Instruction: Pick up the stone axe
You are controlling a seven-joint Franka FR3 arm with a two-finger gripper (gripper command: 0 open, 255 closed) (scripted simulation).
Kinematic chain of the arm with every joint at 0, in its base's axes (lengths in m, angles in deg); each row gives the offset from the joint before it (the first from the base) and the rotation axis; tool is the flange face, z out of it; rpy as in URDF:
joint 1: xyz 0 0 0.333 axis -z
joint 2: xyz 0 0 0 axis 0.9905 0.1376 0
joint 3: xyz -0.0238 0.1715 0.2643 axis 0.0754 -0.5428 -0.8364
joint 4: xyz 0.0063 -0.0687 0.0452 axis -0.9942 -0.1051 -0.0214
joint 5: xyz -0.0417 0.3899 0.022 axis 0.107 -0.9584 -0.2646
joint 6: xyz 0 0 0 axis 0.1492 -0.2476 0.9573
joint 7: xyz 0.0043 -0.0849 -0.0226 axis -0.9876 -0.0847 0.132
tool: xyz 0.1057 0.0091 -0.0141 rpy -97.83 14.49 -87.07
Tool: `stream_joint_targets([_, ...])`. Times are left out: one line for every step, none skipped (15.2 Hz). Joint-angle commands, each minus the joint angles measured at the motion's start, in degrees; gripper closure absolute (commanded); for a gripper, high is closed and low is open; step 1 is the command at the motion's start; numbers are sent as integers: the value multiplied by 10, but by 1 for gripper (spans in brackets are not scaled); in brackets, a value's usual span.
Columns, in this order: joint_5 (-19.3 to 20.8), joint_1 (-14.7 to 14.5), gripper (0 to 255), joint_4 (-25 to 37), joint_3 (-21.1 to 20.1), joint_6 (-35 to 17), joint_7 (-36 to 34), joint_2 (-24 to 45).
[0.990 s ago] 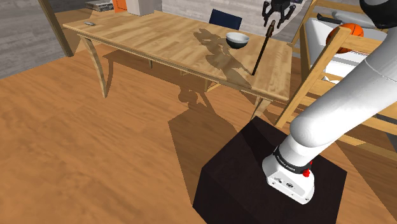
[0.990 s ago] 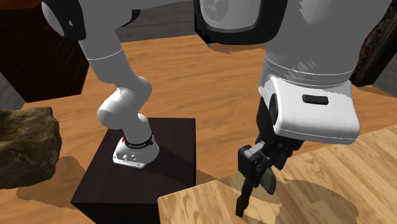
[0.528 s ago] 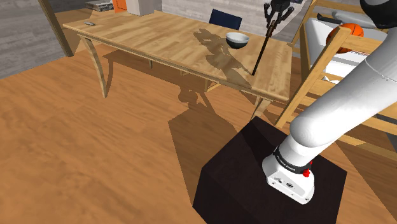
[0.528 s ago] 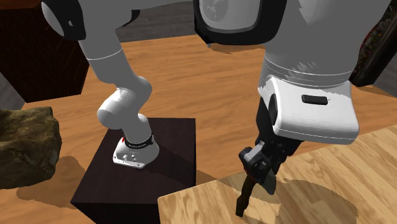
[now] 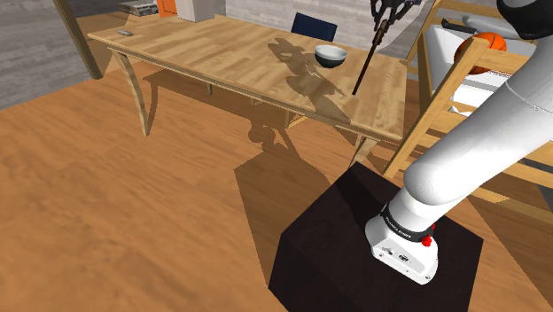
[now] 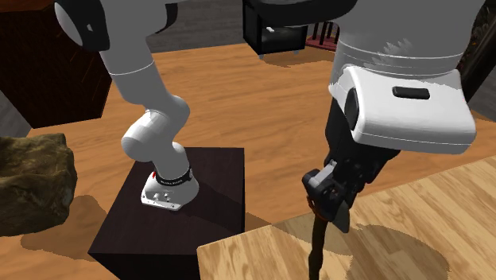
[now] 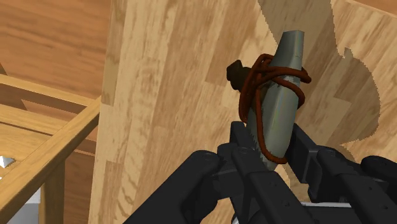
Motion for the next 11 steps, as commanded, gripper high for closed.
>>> stream_joint_targets([-2, 0, 255, 22, 1, 17, 3, 6])
stream_joint_targets([-3, 0, 255, 33, 1, 25, 4, 9])
stream_joint_targets([-4, 1, 255, 44, 2, 33, 5, 12])
stream_joint_targets([-6, 1, 255, 56, 2, 42, 7, 15])
stream_joint_targets([-7, 1, 255, 68, 3, 50, 8, 18])
stream_joint_targets([-8, 1, 255, 80, 3, 59, 9, 22])
stream_joint_targets([-10, 2, 255, 92, 4, 67, 11, 26])
stream_joint_targets([-11, 2, 255, 105, 4, 76, 13, 30])
stream_joint_targets([-13, 2, 255, 118, 5, 85, 14, 35])
stream_joint_targets([-13, 2, 255, 120, 5, 86, 14, 35])
stream_joint_targets([-13, 2, 255, 120, 5, 86, 14, 35])
